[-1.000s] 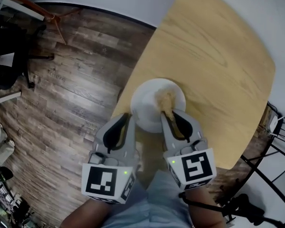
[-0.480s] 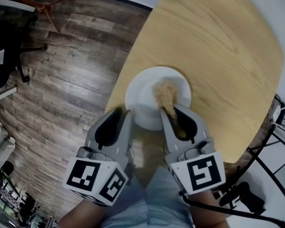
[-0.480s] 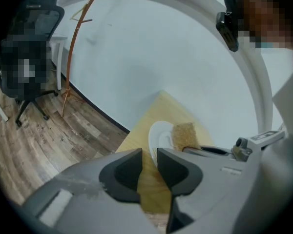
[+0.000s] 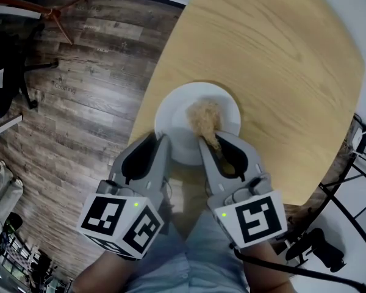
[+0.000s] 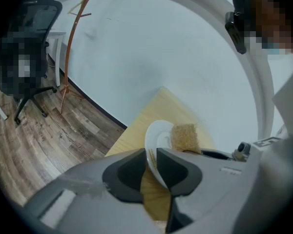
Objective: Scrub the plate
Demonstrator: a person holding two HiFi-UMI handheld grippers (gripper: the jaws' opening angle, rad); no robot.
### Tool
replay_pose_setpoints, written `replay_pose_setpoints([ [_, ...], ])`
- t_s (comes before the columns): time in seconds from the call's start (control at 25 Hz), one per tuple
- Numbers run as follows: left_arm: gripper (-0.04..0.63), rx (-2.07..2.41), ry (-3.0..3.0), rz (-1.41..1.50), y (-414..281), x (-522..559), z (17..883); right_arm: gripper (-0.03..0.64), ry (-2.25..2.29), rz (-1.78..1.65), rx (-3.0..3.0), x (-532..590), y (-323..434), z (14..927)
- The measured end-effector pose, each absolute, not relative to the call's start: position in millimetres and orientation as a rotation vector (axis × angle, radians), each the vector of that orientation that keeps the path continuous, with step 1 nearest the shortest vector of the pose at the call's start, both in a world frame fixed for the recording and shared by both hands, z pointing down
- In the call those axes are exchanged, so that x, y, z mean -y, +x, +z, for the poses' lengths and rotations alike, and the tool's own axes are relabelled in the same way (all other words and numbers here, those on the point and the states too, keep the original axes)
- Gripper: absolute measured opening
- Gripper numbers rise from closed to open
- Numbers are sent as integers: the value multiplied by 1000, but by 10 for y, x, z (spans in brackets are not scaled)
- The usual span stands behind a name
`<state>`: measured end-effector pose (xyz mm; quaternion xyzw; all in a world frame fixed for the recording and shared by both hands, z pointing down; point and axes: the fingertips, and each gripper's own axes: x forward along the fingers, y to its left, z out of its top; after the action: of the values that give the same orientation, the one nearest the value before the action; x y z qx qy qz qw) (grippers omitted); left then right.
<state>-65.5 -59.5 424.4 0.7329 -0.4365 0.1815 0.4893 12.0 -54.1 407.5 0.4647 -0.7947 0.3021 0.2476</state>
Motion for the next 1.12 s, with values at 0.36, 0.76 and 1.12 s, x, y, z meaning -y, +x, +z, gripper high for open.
replay_pose_setpoints([
  [0.36, 71, 1022, 1809, 485, -629, 648, 4203, 41, 1265, 889, 2106, 564, 251, 4047],
  [0.76, 69, 960, 1967, 607, -462, 762, 4089, 41, 1241, 808, 1964, 829, 485, 4034],
  [1.12, 69, 909, 2020, 618, -427, 765, 4059, 41, 1062, 718, 2043, 931, 0, 3966],
])
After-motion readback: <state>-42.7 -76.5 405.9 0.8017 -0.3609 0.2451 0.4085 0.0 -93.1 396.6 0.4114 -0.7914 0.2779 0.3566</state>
